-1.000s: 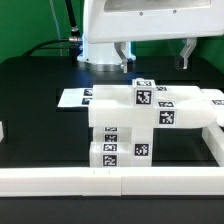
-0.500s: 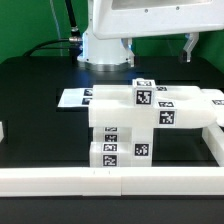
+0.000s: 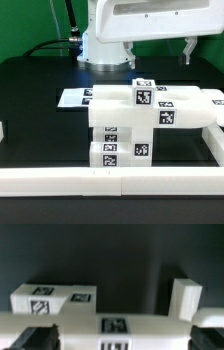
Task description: Assemble chair
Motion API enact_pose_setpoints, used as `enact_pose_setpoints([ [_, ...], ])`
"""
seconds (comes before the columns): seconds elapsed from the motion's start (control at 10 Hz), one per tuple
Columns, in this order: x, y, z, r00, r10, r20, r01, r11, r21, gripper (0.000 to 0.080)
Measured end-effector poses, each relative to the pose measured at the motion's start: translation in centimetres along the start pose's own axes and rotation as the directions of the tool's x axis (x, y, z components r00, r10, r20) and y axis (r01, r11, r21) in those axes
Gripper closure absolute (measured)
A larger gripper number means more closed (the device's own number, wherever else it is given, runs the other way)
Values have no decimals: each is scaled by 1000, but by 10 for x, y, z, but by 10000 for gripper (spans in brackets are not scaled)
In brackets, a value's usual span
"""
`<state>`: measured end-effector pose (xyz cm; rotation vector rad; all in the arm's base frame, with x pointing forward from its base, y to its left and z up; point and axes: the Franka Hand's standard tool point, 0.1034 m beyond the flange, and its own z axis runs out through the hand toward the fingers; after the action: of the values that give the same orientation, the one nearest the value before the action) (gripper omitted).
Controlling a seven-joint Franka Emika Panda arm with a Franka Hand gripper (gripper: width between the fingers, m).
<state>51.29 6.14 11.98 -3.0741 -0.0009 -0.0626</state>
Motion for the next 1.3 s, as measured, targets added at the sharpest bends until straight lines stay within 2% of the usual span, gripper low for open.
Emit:
enact_pose_setpoints([
  [0.3,-39,-16,32,1000,26,10,-26,1000,-17,151],
  [0.7,-40,-15,36,1000,26,9,-26,999,-23,151],
  [1.0,-50,-12,56,1000,14,6,-14,999,-52,151],
  [1.3,-52,-8,63,1000,16,8,-15,998,-62,151],
])
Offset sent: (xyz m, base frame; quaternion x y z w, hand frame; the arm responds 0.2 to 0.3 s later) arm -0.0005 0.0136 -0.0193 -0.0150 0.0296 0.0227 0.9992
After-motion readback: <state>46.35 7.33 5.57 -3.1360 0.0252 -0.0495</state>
